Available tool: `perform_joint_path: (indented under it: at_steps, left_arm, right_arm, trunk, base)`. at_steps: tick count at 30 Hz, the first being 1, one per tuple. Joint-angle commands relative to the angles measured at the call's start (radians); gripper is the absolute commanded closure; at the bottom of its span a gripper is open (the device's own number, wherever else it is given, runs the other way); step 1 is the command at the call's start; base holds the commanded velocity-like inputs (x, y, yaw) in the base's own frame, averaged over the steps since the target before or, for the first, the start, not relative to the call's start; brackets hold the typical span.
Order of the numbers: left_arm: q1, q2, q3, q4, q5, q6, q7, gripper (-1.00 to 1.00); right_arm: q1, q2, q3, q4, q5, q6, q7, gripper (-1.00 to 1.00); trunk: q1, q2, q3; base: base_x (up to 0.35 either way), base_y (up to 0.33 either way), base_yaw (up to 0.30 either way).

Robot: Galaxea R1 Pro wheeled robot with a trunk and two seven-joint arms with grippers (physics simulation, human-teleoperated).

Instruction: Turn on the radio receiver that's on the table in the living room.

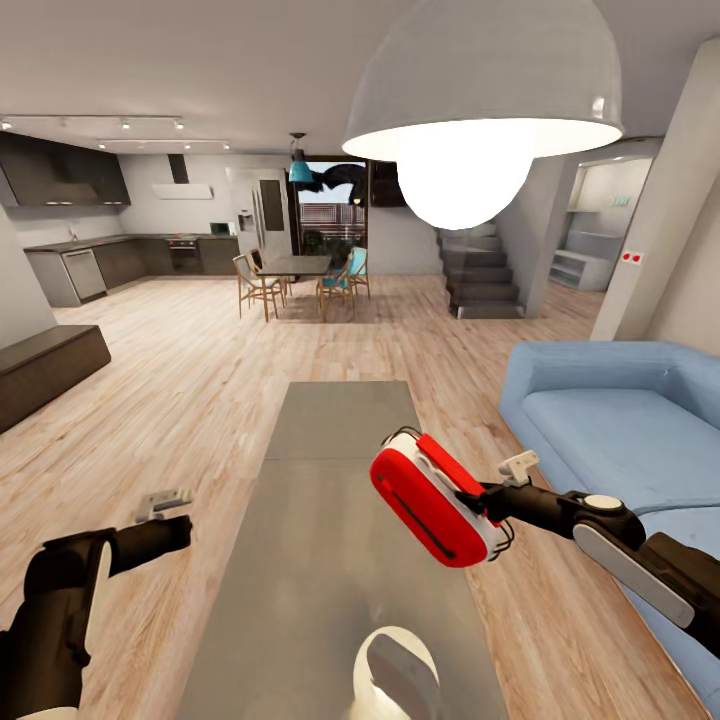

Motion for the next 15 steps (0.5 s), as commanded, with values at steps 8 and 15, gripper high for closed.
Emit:
perform_joint_path:
  at_steps: [8,15]
  left_arm:
    - [0.0,-0.008,-0.002,0.004,0.002,0.028,-0.001,1.0]
    - [0.0,-0.008,-0.003,0.029,0.002,0.028,-0.001,1.0]
  right_arm:
    - [0.0,0.003,0.002,0.001,-0.003,0.0,0.0,1.0]
    - [0.0,0.004,0.003,0.001,-0.003,0.0,0.0,1.0]
  trunk:
    - [0.0,0.0,0.0]
    - [0.0,0.0,0.0]
  base:
    - [0.0,0.0,0.0]
    - [0.0,0.0,0.0]
